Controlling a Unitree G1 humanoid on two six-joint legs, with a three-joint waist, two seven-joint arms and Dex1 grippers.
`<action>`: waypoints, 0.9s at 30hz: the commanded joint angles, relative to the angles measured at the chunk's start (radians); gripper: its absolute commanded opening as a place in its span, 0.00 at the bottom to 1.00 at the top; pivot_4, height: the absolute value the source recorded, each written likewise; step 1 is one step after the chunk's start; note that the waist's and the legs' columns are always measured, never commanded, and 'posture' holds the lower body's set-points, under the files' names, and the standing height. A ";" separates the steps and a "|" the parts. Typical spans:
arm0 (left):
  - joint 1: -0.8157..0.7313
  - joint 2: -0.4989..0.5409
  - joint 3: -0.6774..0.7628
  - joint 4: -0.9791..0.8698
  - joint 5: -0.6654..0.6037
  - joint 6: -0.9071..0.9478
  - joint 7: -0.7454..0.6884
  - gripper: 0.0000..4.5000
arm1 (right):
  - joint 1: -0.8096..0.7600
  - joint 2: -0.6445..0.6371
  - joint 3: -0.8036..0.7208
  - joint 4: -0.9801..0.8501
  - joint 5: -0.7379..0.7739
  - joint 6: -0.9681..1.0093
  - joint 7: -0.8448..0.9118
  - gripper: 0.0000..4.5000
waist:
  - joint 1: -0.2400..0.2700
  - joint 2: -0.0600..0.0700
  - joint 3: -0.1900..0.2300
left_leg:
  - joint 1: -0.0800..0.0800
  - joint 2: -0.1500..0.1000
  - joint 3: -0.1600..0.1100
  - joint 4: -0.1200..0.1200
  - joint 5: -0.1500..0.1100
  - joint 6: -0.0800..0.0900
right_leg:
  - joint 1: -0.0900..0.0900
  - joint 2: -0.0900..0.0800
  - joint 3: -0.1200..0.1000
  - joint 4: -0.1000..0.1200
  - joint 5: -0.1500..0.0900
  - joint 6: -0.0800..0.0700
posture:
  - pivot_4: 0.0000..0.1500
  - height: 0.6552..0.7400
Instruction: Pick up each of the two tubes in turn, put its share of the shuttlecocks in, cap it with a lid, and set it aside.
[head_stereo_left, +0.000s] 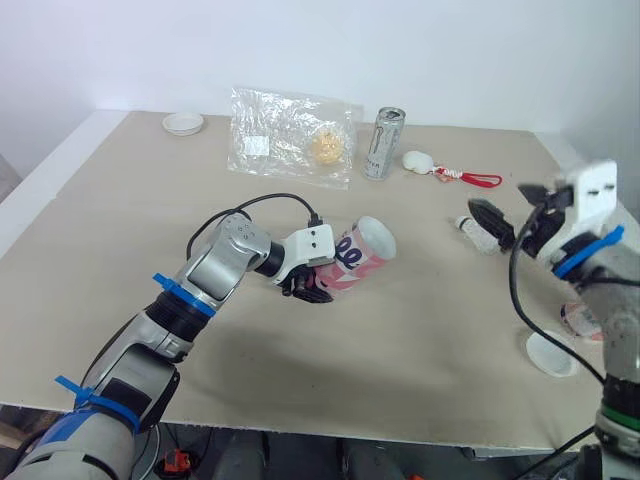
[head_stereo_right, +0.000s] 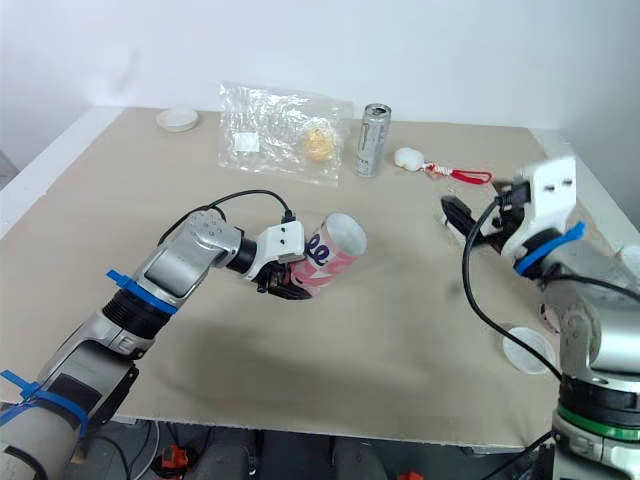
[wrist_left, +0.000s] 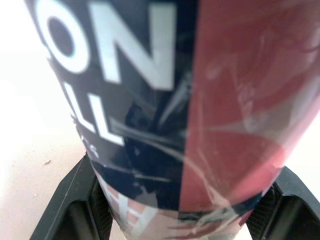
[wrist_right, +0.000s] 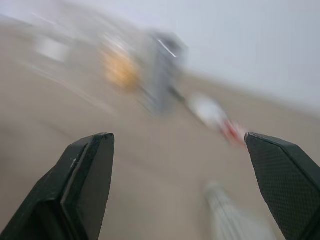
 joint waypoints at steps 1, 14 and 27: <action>-0.005 -0.012 -0.020 0.009 0.005 -0.007 0.002 0.64 | 0.013 0.032 -0.013 0.056 -0.032 -0.069 -0.037 0.99 | 0.000 0.001 0.000 | 0.000 0.000 0.000 0.000 0.000 0.000 | 0.000 0.000 0.000 0.000 0.000 0.000 | 1.00 1.00; 0.017 -0.001 -0.018 -0.022 0.004 0.005 0.008 0.64 | -0.155 0.091 0.062 0.396 -0.065 -0.167 -0.032 0.99 | -0.005 0.002 0.000 | 0.001 0.000 0.000 0.000 0.001 0.001 | 0.000 0.001 0.000 0.000 0.002 0.001 | 1.00 1.00; 0.037 0.015 -0.014 -0.053 0.000 0.031 0.024 0.64 | -0.292 0.126 0.077 0.614 -0.096 -0.244 -0.080 0.99 | -0.010 0.002 0.000 | 0.001 0.000 0.000 0.000 0.001 0.001 | 0.001 0.001 0.000 0.000 0.002 0.002 | 1.00 1.00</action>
